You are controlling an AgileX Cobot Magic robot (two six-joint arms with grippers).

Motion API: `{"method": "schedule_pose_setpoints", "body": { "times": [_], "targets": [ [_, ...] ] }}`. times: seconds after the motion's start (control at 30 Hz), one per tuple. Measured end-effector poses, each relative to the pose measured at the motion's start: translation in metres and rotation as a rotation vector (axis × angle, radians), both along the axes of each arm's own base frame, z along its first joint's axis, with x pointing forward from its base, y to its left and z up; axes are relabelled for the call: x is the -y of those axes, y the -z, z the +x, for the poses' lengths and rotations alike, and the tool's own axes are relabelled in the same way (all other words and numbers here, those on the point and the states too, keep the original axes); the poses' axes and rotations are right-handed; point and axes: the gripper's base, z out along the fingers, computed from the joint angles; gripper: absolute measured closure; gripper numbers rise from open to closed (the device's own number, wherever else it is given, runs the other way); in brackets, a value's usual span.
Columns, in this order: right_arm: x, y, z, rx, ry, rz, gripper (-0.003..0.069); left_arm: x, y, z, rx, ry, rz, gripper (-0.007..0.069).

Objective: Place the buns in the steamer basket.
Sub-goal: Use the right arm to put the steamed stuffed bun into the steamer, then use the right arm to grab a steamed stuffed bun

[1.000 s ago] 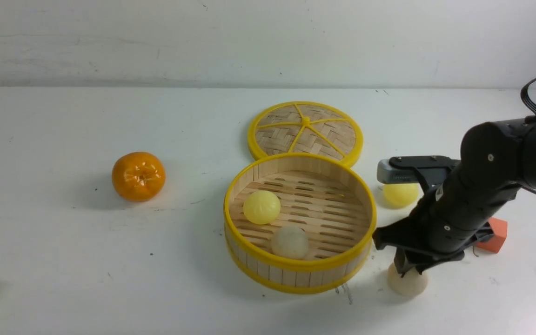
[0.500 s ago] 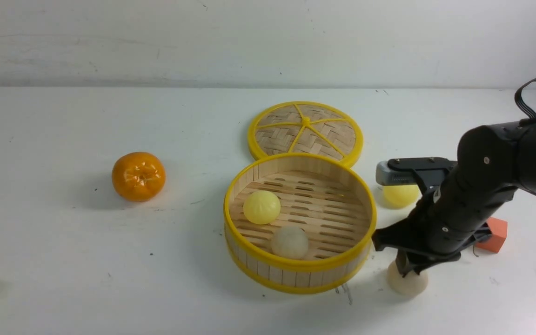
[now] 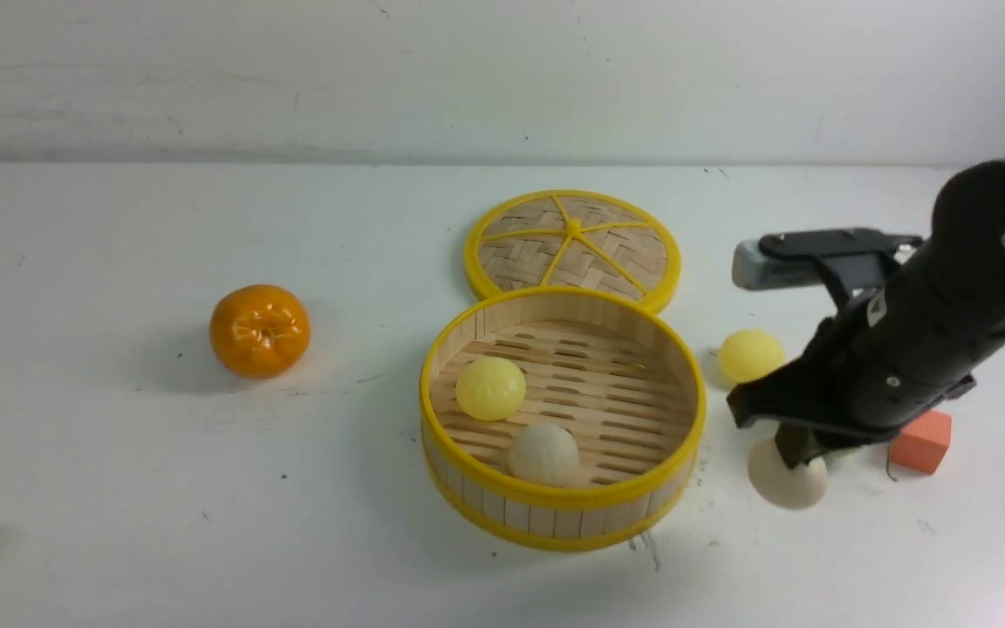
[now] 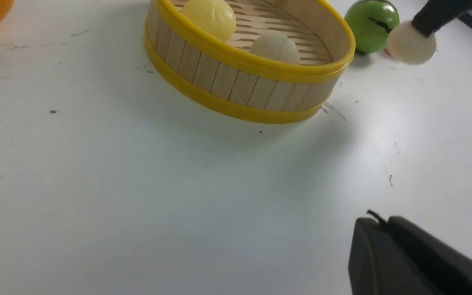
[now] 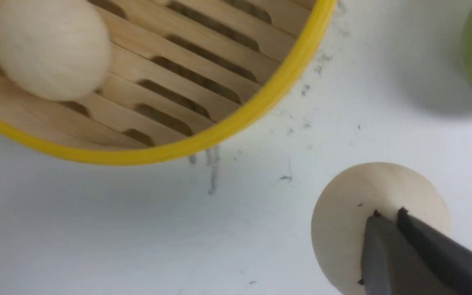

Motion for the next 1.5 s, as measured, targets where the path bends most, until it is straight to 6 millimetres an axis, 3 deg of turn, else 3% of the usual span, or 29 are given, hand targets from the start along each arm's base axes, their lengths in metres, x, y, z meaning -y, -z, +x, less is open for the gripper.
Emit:
{"method": "schedule_pose_setpoints", "body": {
  "times": [0.03,0.07,0.2,0.3,0.47,0.53,0.6,0.67,0.77,0.87,0.93,0.97,1.0,1.03,1.1,1.13,1.3,1.5],
  "targets": [
    [-0.007,-0.022,-0.004,0.065,-0.025,0.029,0.0659,0.0,0.0,0.0,0.0,0.0,0.0,0.06],
    [-0.012,-0.032,-0.005,0.1,-0.041,0.043,0.0658,0.0,0.0,0.0,0.0,0.0,0.0,0.0598],
    [-0.03,-0.047,0.003,0.167,-0.063,0.102,0.0657,0.0,0.0,0.0,0.0,0.0,0.0,0.0596],
    [-0.043,-0.035,0.02,0.143,-0.067,0.136,0.0657,0.0,0.0,0.0,-0.001,0.0,0.001,0.0596],
    [-0.06,0.006,0.049,0.064,-0.061,0.142,0.0642,0.0,0.0,0.0,-0.001,0.0,0.001,0.0594],
    [-0.066,0.029,0.061,0.021,-0.055,0.13,0.0598,0.0,0.0,0.0,-0.002,0.0,0.001,0.0589],
    [-0.067,0.034,0.064,0.011,-0.055,0.125,0.0571,0.0,0.0,0.0,-0.002,0.0,0.001,0.0588],
    [-0.069,0.042,0.068,-0.003,-0.054,0.119,0.0487,0.0,0.0,0.0,-0.002,0.0,0.001,0.0586],
    [-0.07,0.036,0.069,0.0,-0.056,0.127,0.0324,0.0,0.0,0.0,-0.002,0.0,0.001,0.0586],
    [-0.07,0.018,0.068,0.013,-0.072,0.129,0.0224,0.0,0.0,0.0,-0.002,0.0,0.001,0.0586],
    [-0.067,0.003,0.066,0.034,-0.09,0.113,0.0183,0.0,0.0,0.0,-0.002,0.0,0.001,0.0586],
    [-0.061,-0.017,0.062,0.082,-0.109,0.069,0.0156,0.0,0.0,0.0,-0.002,0.0,0.001,0.0584],
    [-0.06,-0.02,0.062,0.09,-0.108,0.064,0.0155,0.0,0.0,0.0,-0.002,0.0,0.001,0.0583],
    [-0.046,-0.035,0.062,0.14,-0.08,0.013,0.0154,0.0,0.0,0.0,-0.002,0.0,0.001,0.0581],
    [-0.028,-0.042,0.067,0.167,-0.005,-0.026,0.0169,0.0,0.0,0.0,-0.002,0.0,0.001,0.0578],
    [-0.01,-0.042,0.074,0.174,0.072,-0.047,0.0186,0.0,0.0,0.0,-0.002,0.0,0.001,0.0577],
    [0.031,-0.021,0.102,0.157,0.212,-0.041,0.0295,0.0,0.0,0.0,-0.002,0.0,0.001,0.0571],
    [0.035,0.013,0.135,0.068,0.203,0.081,0.0378,0.0,0.0,0.0,-0.002,0.0,0.001,0.0564]
  ]
}}
